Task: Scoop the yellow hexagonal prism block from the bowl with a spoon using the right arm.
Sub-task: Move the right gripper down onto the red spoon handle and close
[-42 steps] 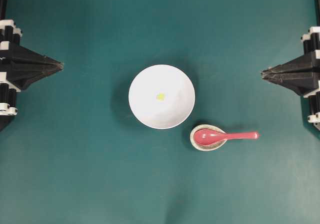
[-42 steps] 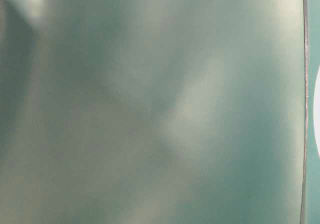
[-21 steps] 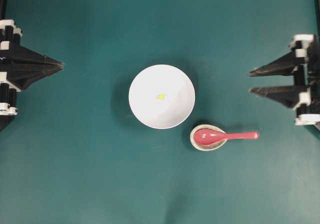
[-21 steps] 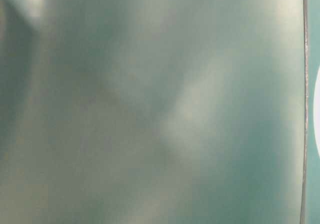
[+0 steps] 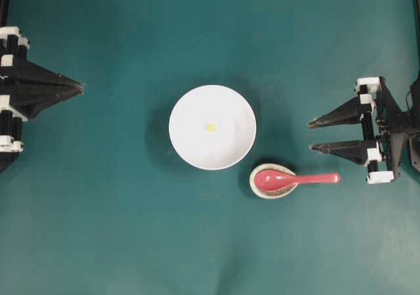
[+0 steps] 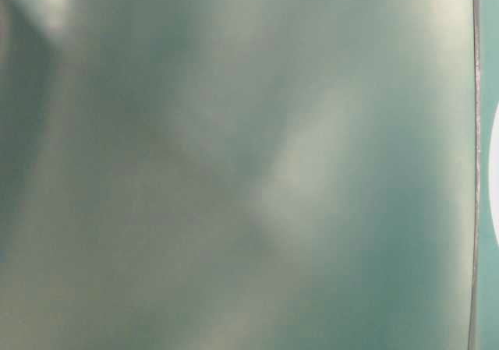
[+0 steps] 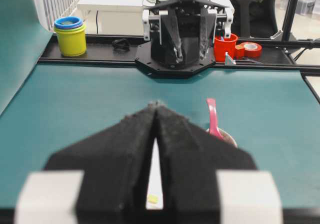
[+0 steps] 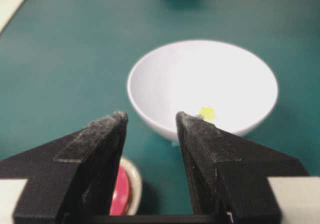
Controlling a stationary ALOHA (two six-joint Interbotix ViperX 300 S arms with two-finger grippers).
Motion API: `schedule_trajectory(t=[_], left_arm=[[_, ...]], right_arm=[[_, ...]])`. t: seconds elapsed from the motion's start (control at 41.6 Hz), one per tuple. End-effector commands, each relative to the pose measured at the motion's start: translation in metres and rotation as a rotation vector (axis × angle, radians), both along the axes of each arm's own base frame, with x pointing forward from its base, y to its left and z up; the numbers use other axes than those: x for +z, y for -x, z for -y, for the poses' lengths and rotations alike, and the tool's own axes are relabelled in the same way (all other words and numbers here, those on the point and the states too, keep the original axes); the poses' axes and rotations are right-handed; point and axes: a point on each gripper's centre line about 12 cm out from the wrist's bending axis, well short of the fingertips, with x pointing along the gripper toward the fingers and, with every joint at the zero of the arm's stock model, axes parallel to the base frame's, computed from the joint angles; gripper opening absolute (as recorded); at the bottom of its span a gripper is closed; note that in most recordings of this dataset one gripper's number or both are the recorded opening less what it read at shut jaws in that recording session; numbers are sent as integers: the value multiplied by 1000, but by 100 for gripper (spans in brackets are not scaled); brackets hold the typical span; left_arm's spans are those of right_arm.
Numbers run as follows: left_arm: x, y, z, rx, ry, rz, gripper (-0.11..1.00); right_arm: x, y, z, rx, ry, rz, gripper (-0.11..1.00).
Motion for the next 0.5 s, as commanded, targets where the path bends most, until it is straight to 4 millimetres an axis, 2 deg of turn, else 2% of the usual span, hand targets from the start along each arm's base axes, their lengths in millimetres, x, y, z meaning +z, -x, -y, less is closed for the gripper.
schedule_trajectory(t=[0.0, 0.481], left_arm=[[7, -2, 0, 1, -7, 17, -1], [5, -3, 0, 1, -8, 3, -1]], right_arm=[[-6, 1, -5, 2, -19, 27, 51], [-59, -12, -35, -26, -44, -47, 51]])
